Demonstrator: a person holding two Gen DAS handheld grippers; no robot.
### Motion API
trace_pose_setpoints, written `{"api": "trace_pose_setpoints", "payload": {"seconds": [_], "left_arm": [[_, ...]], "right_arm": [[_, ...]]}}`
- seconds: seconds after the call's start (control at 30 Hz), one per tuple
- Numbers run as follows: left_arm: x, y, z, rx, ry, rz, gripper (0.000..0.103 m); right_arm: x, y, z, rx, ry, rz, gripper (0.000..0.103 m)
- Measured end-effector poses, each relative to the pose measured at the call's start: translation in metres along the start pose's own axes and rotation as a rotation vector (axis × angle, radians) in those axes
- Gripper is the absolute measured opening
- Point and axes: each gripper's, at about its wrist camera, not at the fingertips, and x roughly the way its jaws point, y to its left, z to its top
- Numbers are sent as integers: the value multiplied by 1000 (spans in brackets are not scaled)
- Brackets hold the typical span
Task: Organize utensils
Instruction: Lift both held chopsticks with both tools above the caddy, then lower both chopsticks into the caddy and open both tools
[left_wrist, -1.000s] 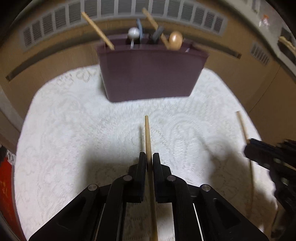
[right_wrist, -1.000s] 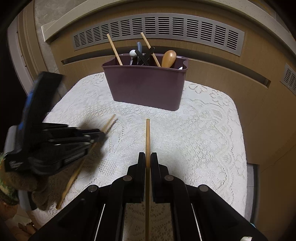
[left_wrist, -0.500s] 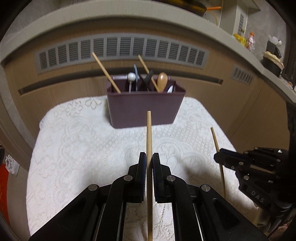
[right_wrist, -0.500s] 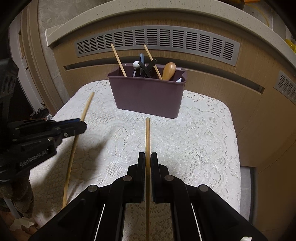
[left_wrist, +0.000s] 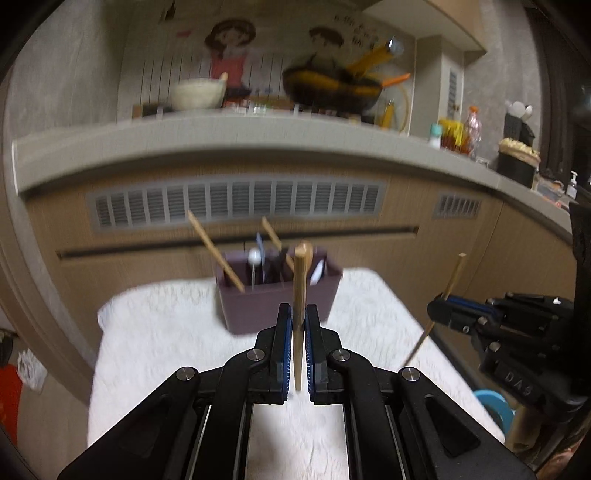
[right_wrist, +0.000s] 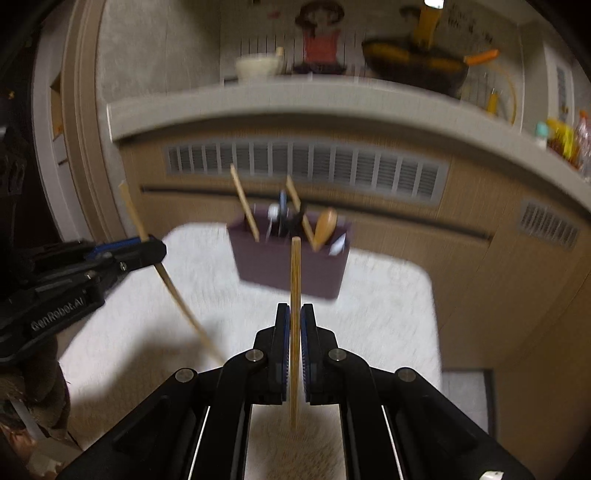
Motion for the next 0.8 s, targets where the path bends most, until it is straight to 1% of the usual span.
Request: {"api": "trace_pose_setpoints", "payload": {"seconds": [0.07,0.2,0.4,0.5,0.57,0.67,0.8], "left_arm": [[-5,-2,17,18,-42,-1,7],[-9,-3,43,47,-102,5,7],[-5,0,74,75,-149,15,7],[-4,7,100,76,-194,30,7],[-2,13,120,75,-224,41,7],[7,21,142,72,-255,55,7],[29,34,161,45,-266,46,7]], "right_arm": [[-12,-3,19,-3,-57,-9,6],[-29,-8,55,-7,-154,-25,6],[-37,-16,92,-3,-237,-54,6],[-38,-20,112,-8,-281,-75,6],[-38,-23,124,-7,-300,-83,6],[-31,-31,144,5,-310,-80,6],[-7,-43,164,23,-306,-89,6]]}}
